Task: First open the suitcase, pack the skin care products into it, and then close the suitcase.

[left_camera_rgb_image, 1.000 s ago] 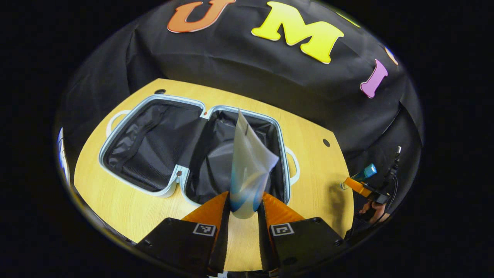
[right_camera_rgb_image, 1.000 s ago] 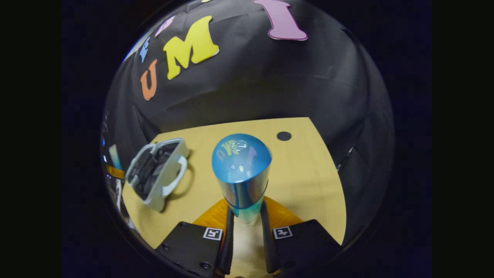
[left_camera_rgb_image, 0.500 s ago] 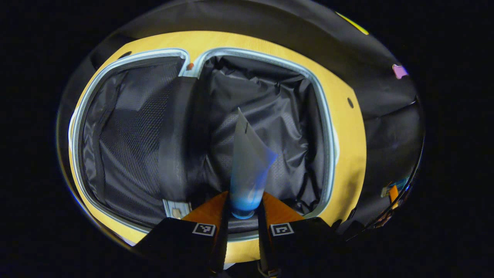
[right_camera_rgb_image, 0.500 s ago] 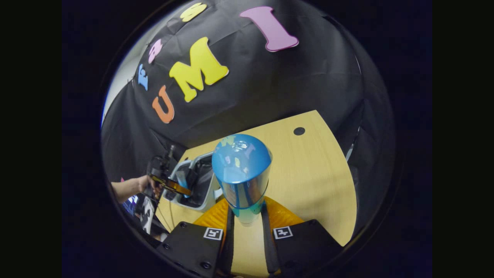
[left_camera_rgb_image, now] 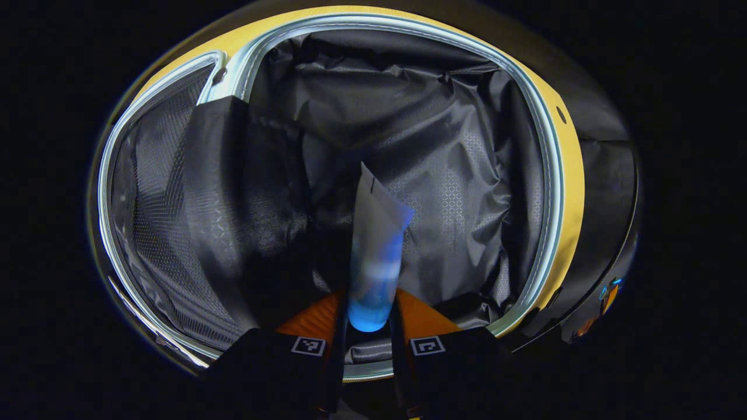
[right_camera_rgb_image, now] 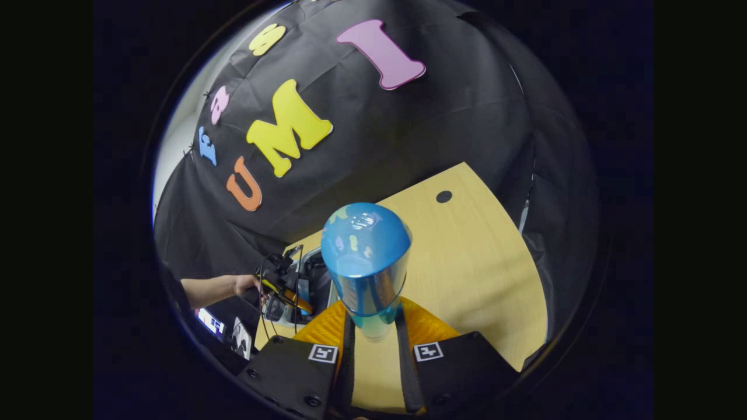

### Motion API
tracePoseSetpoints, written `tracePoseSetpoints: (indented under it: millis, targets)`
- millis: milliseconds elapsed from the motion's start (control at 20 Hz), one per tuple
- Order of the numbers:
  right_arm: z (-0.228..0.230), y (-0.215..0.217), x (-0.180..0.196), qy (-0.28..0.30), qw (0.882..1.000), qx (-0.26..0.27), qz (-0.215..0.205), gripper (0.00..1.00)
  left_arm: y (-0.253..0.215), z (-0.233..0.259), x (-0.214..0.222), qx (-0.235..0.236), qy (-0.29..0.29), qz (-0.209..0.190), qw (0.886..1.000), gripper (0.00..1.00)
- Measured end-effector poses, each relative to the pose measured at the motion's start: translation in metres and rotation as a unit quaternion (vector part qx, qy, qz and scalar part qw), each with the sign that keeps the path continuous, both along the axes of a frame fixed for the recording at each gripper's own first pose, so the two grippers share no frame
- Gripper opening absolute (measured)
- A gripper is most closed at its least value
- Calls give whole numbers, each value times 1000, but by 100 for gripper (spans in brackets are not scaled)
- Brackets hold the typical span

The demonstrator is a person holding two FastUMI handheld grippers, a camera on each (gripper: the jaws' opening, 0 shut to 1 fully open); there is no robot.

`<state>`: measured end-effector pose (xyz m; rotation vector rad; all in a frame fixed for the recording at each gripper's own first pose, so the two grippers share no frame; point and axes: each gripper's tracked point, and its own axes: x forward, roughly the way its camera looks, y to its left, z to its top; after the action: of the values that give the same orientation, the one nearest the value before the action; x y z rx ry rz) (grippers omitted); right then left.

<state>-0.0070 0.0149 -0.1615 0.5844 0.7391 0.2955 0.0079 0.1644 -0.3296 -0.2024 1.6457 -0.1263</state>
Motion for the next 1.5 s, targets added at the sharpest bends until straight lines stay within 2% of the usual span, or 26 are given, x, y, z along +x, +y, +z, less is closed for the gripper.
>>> tracePoseSetpoints:
  millis: [50, 150, 200, 250, 350, 550, 600, 650, 700, 800, 850, 900, 1000, 1150, 1250, 1300, 1350, 1400, 1500]
  targets:
    - [0, -1, 0, 1, 1000, 1, -3, 30, 0, -3, 0, 1, 2, 3, 1000, 39]
    - [-2, -6, -1, 4, 1000, 1, -8, 30, -1, -5, 0, 3, 4, 6, 1000, 40]
    - [-2, -6, -1, 6, 1000, 3, -10, 30, -2, -4, 1, 4, 4, 9, 1000, 48]
    - [-2, -8, -2, 6, 1000, 4, -11, 30, -2, -5, 1, 5, 3, 11, 1000, 42]
    - [-1, -7, -3, 3, 1000, 0, -7, 30, -4, -2, 0, 2, 0, 14, 1000, 43]
    - [3, 1, -3, -9, 1000, -13, 16, 30, -8, 11, -2, 3, -18, 21, 1000, 63]
    - [5, 6, -2, -14, 999, -17, 26, 30, -8, 16, -2, 2, -30, 27, 999, 67]
    - [8, 13, -2, -19, 999, -21, 38, 30, -9, 21, -3, -2, -43, 37, 998, 77]
    - [10, 23, -1, -26, 998, -23, 52, 28, -12, 28, -3, -8, -62, 45, 997, 74]
    - [18, 46, 4, -40, 995, -24, 84, 30, -16, 50, -7, -23, -108, 57, 992, 78]
    - [21, 60, 5, -45, 994, -24, 100, 28, -19, 61, -9, -31, -138, 60, 988, 89]
    - [25, 74, 7, -50, 992, -22, 117, 31, -18, 71, -11, -25, -172, 62, 983, 83]
    - [26, 105, 13, -57, 985, -33, 157, 30, -13, 95, -15, -9, -254, 72, 964, 85]
    - [28, 159, 29, -54, 975, -40, 211, 31, -17, 136, -30, -19, -371, 91, 924, 87]
    - [22, 202, 35, -27, 968, -30, 249, 29, -18, 154, -49, -18, -425, 104, 899, 91]
    - [16, 223, 37, -7, 964, -28, 266, 30, -18, 161, -60, -20, -444, 114, 888, 100]
    - [9, 241, 40, 7, 960, -31, 280, 30, -17, 169, -76, -20, -462, 127, 877, 93]
    - [-1, 257, 44, 22, 955, -44, 294, 30, -15, 178, -90, -22, -481, 141, 865, 93]
    - [-27, 285, 48, 59, 944, -77, 314, 31, -17, 193, -102, -46, -527, 163, 833, 93]
